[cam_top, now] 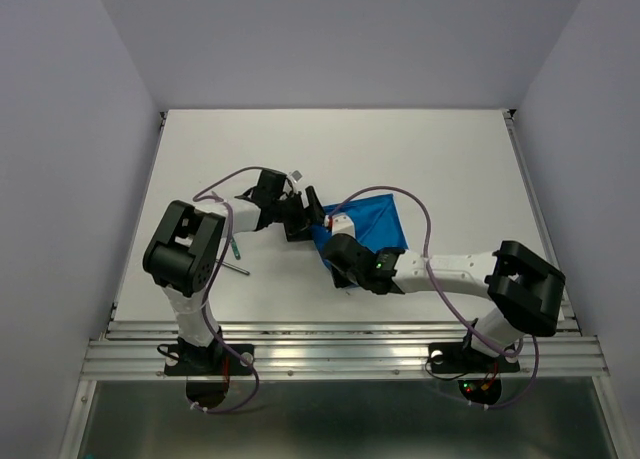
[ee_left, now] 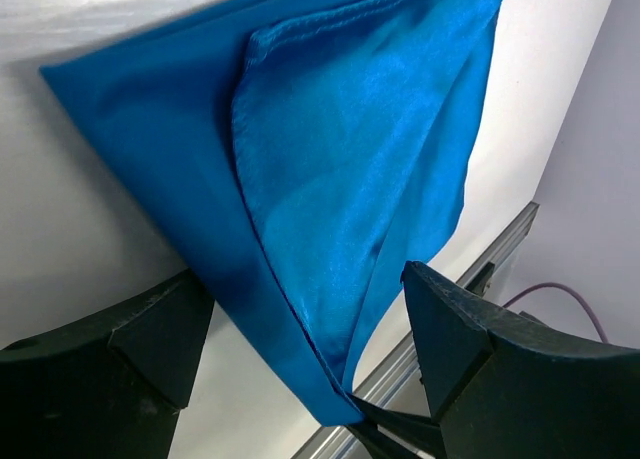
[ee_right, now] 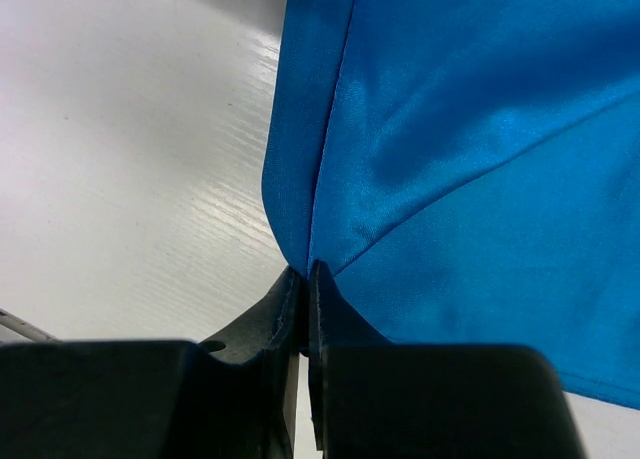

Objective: Fold the napkin into a case and place the utensils inside
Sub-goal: Pick up the upper triangle-folded napkin from the center of the board.

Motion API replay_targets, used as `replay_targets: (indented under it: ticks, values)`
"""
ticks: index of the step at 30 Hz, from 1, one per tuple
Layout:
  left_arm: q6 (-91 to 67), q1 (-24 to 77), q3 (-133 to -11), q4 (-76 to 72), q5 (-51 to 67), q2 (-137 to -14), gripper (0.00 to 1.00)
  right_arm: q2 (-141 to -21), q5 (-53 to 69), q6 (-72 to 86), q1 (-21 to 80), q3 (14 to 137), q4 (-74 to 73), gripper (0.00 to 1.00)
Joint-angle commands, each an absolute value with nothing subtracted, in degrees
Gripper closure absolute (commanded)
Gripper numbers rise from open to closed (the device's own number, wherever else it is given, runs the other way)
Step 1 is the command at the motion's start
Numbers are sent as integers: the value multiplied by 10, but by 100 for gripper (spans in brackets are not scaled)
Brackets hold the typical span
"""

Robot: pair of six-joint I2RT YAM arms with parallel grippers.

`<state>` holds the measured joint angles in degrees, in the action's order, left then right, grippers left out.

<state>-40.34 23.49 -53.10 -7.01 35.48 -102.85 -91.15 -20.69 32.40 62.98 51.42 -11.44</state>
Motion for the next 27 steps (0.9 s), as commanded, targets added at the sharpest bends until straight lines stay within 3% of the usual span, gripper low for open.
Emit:
replay_targets:
  ticks: [1,9,16,18,19,22,23,25,27]
  values:
    - [-396,244,-545,-54,311,-1059,14,-875,-221,326,634,503,-84,99]
    - [-413,253,-563,-54,287,-1078,24,-857,-223,323,634,490,-82,99]
    - [-421,255,-580,-54,276,-1096,40,-849,-225,321,634,478,-81,99]
    - [-424,255,-585,-54,271,-1100,52,-847,-225,320,634,474,-81,99]
    - [-425,255,-587,-54,269,-1101,65,-847,-225,320,634,473,-81,99]
    - [-428,256,-591,-54,267,-1105,81,-846,-224,318,634,471,-81,99]
    - [-427,256,-592,-55,268,-1106,93,-847,-222,317,634,471,-81,99]
    - [-429,257,-593,-56,270,-1104,100,-847,-221,316,634,470,-82,99]
    - [-431,257,-592,-56,268,-1100,100,-847,-221,315,634,472,-84,94]
